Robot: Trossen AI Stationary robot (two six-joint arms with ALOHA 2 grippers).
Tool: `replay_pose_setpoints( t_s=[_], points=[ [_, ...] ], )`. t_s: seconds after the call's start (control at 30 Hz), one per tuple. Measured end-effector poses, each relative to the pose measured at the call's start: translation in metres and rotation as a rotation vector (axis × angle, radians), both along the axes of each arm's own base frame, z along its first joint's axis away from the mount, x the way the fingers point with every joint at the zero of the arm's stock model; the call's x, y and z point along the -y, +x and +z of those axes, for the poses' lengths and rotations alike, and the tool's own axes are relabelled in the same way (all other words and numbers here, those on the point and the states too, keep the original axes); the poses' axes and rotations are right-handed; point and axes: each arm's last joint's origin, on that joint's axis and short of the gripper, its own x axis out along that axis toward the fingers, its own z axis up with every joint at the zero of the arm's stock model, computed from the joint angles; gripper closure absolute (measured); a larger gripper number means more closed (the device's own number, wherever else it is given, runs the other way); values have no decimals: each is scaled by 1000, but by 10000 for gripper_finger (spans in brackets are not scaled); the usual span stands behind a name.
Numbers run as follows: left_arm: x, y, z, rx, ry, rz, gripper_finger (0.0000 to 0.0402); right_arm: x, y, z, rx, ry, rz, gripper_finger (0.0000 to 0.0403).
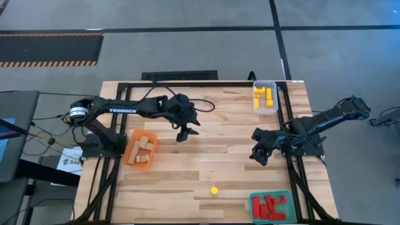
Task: Sort & place blocks by color
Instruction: Put the yellow block into the transparent bin
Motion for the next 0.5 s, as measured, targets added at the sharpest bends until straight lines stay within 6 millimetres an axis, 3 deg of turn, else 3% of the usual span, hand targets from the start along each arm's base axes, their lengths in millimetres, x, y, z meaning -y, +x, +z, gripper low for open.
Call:
replay_pose_setpoints(
  t_s=[0.17,0.3,0.5],
  points=[
    [13,4,2,21,-1,-32,188,8,3,0,11,-44,9,127],
    [20,8,5,45,-68,41,159,15,4,1,38,-120,67,127],
    [32,29,-1,140,-142,92,118,22,-3,11,141,-232,141,127]
  ],
)
